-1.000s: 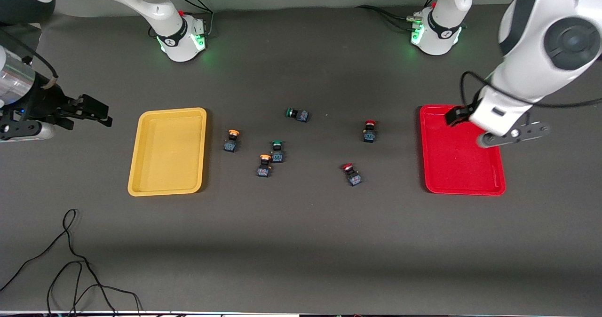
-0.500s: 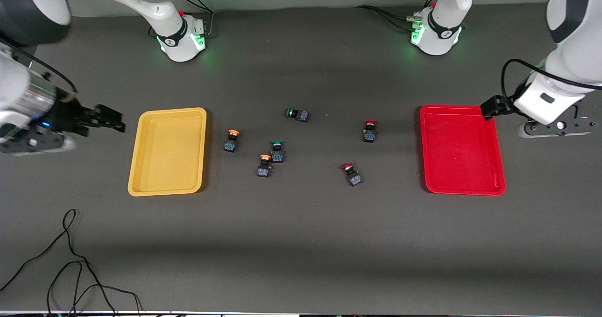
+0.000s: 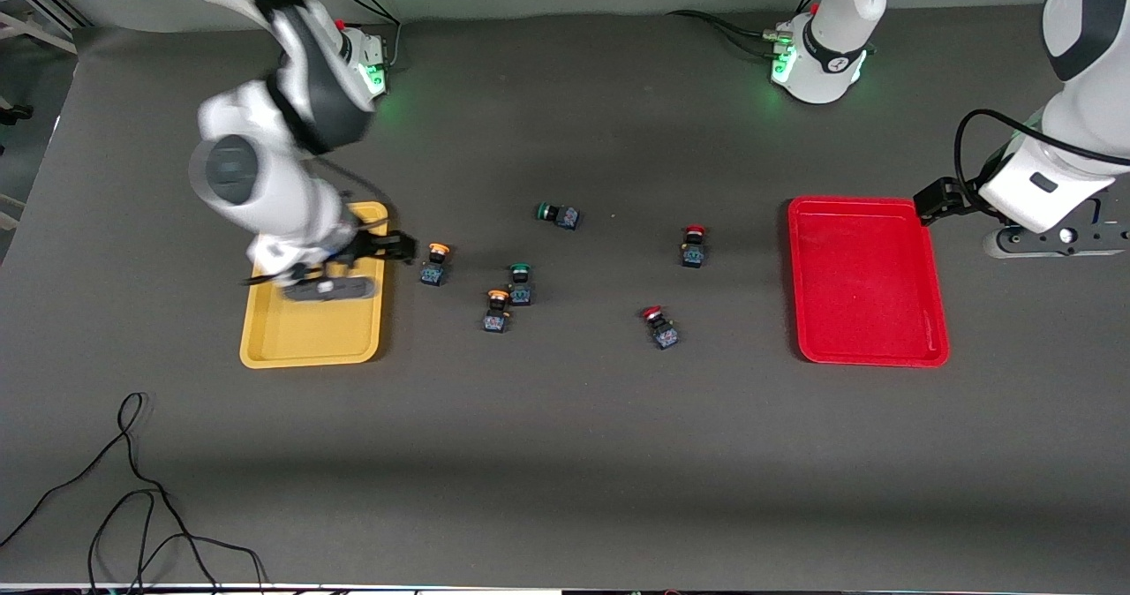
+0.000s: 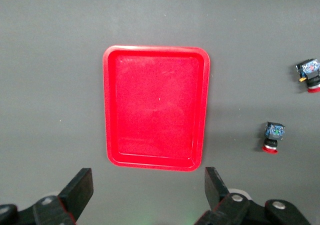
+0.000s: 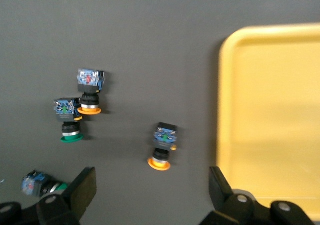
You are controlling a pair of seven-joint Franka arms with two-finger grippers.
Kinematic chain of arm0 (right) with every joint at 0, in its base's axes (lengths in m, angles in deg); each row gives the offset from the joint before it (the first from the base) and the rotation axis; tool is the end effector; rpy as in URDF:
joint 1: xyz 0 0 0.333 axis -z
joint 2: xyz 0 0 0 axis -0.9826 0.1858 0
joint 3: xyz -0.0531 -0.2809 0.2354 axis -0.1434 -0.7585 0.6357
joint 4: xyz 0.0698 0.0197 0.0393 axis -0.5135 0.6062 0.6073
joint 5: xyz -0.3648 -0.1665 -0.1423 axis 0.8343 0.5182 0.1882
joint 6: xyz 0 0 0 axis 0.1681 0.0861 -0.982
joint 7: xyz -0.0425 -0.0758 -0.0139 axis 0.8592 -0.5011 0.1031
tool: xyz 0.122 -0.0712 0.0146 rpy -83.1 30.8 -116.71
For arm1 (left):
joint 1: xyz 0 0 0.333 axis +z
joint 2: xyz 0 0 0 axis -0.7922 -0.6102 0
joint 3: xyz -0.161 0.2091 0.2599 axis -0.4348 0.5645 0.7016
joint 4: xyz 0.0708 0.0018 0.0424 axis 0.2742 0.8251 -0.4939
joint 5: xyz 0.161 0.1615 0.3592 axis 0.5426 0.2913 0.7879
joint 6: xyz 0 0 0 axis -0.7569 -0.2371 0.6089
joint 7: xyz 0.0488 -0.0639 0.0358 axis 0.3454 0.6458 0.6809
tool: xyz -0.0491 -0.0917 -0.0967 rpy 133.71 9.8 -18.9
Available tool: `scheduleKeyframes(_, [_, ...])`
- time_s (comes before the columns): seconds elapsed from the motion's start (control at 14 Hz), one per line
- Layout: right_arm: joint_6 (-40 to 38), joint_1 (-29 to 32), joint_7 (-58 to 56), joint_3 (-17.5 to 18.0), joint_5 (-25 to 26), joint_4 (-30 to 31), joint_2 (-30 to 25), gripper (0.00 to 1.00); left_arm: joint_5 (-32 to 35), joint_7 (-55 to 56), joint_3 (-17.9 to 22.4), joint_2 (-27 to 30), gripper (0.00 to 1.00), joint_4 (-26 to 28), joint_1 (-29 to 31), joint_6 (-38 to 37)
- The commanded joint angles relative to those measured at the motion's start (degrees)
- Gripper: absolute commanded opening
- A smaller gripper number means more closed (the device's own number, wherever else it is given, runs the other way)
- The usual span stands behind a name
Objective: Place red and yellow buttons in trays
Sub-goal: 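Grasp an orange-capped button with the right gripper while the left gripper reaches buttons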
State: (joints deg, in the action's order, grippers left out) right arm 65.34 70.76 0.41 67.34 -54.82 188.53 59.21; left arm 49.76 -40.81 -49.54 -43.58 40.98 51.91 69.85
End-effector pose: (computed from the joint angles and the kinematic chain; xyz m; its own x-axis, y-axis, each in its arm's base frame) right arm 0.5367 0.2411 0.3356 0.9960 -0.0110 -0.0885 -0.0167 -0.9978 -0.0634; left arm 0.5657 -0.0509 0.5616 0.9950 -0.0008 -0.1001 -0.0101 -0.9957 -0.0923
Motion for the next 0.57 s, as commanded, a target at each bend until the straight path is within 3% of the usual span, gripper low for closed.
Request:
scheduleKeyframes(0.0, [11.08, 0.71, 1.32, 0.37, 0.31, 6.56, 3.77, 1.0, 0.59, 4.24, -1.54, -1.07, 0.99, -0.17, -1.27, -1.43])
scheduleKeyframes(0.29, [16.2, 0.62, 2.46, 0.37, 0.4, 6.74, 11.52, 1.0, -0.11, 18.29, -8.22, -7.9, 0.99, 1.14, -4.33, 2.33])
scheduleKeyframes(0.5, [16.91, 0.53, 2.9, 0.28, 0.4, 6.56, 13.55, 0.98, -0.11, 24.29, -10.59, -11.0, 0.98, 7.72, -8.47, 12.42])
